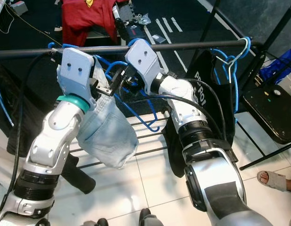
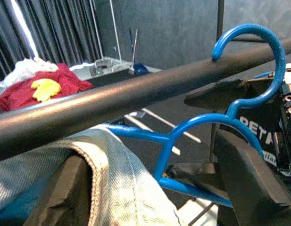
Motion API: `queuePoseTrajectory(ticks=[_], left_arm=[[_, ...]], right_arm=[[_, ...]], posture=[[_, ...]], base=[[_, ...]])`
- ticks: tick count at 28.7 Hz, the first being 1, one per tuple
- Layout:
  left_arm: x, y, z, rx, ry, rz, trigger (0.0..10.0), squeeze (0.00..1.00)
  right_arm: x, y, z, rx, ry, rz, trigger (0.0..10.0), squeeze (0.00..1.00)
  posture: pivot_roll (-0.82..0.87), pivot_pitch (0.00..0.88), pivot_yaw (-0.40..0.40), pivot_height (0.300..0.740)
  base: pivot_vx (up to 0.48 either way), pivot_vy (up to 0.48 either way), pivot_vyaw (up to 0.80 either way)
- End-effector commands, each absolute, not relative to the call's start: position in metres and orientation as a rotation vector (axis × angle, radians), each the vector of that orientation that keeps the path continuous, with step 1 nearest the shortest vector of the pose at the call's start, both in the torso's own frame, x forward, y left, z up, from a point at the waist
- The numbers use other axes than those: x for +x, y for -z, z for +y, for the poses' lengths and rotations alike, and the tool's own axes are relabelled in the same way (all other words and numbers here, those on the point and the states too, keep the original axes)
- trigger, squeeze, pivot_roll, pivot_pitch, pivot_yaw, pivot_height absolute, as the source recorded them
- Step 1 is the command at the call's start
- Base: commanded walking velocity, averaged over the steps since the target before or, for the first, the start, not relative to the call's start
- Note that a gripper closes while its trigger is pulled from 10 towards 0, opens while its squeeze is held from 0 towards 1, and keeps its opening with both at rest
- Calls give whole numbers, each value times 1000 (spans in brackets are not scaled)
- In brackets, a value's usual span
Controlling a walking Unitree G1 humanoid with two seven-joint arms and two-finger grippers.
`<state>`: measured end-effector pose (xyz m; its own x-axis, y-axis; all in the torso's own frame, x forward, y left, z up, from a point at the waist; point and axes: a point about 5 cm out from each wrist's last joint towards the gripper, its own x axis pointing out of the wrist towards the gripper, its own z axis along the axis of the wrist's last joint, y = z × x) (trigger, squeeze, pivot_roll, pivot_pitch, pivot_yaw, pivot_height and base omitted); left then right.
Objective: Hang hanger
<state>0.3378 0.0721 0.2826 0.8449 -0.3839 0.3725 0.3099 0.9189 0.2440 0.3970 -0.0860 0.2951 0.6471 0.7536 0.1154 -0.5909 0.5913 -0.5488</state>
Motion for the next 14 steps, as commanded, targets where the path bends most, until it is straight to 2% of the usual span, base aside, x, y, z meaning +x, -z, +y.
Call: queuePoseTrajectory(ticks=[1,8,14], left_arm=[[332,-296,45,195,475,-510,10000,0],[341,-293,39,219,476,-489,10000,0],[345,-283,41,240,457,-451,10000,0]], right_arm=[[397,-297,-70,-462,-862,-342,10000,0],[404,-300,-71,-363,-851,-281,10000,0],[406,-294,-74,-349,-841,-236,10000,0]], posture=[[-82,175,19,740],[-77,174,20,740],[-68,174,13,740]], base=[[0,0,0],[0,0,0],[0,0,0]])
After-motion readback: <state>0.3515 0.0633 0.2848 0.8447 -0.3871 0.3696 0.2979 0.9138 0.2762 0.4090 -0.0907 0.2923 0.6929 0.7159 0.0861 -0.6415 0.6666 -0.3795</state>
